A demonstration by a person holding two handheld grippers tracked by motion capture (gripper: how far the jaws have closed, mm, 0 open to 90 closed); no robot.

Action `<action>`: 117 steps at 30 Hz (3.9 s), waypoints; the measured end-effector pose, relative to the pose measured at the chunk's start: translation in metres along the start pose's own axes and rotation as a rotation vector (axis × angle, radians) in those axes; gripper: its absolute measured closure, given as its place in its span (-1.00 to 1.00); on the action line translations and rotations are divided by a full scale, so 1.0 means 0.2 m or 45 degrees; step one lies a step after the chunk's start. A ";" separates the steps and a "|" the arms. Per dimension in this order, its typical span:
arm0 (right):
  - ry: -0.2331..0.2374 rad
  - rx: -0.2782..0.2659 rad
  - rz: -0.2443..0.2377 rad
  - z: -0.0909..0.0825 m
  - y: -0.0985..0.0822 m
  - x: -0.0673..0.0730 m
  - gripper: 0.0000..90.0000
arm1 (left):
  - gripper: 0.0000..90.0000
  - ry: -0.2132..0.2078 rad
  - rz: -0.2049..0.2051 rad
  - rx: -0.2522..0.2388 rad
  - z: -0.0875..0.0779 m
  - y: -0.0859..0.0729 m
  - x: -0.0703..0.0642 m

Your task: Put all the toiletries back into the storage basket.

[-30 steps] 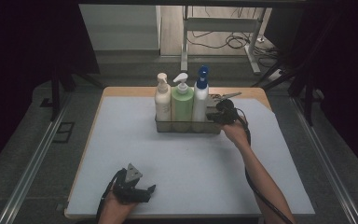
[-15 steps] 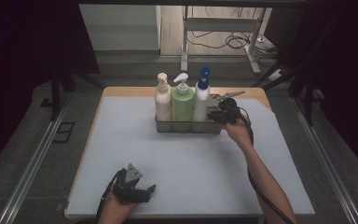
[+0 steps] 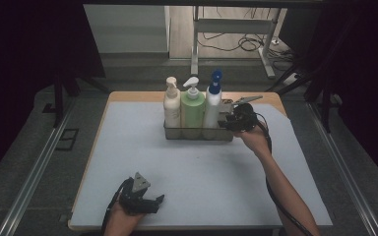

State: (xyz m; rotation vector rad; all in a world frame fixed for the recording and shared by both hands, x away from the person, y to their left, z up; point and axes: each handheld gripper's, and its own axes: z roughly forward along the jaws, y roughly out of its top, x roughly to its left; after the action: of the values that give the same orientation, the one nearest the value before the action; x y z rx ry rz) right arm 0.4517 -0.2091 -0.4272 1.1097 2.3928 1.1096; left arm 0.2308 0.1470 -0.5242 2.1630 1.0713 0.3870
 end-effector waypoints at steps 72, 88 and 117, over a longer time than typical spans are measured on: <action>0.030 0.071 -0.210 -0.44 -0.41 0.26 -1.00 | -0.72 0.002 -0.002 -0.001 0.00 0.00 0.00; 0.051 0.089 -0.192 -0.43 -0.65 0.30 -1.00 | -0.72 0.004 -0.002 -0.004 0.00 0.00 0.00; 0.019 0.105 -0.128 -0.31 -0.94 0.27 -1.00 | -0.73 0.004 0.002 -0.001 0.00 0.00 0.00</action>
State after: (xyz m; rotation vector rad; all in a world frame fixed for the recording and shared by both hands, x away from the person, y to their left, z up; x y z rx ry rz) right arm 0.2847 -0.2786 -0.5222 0.9973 2.4959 0.9983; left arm 0.2303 0.1464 -0.5242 2.1629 1.0712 0.3918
